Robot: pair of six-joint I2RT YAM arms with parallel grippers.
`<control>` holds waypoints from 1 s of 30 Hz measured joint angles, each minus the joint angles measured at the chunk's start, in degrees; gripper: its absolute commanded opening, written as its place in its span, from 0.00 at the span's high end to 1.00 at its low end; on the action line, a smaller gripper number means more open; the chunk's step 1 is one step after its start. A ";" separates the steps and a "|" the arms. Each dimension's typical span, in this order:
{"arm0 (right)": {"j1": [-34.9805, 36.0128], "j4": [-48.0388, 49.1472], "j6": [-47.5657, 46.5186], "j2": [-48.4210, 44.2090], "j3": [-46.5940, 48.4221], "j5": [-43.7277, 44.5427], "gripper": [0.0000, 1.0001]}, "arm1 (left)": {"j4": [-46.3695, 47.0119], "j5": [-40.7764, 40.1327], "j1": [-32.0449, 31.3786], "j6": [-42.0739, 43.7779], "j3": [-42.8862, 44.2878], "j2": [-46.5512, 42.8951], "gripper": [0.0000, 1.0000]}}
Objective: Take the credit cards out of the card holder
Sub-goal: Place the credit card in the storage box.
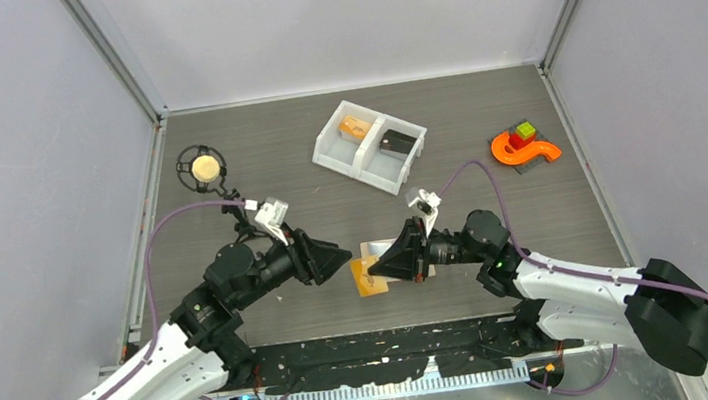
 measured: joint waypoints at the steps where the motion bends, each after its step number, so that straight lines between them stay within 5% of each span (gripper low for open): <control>1: 0.00 -2.80 -1.70 -0.74 1.16 -1.57 0.95 | -2.16 1.16 0.00 1.40 1.62 0.11 0.49; 12: 0.00 -16.57 -7.65 1.60 8.90 -12.63 0.92 | -17.92 16.50 0.00 15.47 13.46 8.44 0.59; 19: 0.00 -18.71 -7.78 3.93 10.21 -14.10 0.90 | -20.11 22.16 0.00 18.29 13.46 13.42 0.81; 21: 0.00 -18.84 -7.78 4.15 10.21 -14.27 0.87 | -20.57 22.82 0.00 18.91 13.46 13.92 0.99; 24: 0.00 -19.06 -7.78 4.17 10.21 -14.47 0.68 | -20.85 23.71 0.00 19.85 13.46 14.21 1.00; 30: -0.31 -20.26 -5.44 3.30 10.21 -8.98 0.57 | -19.32 20.90 0.76 18.73 11.65 11.43 1.00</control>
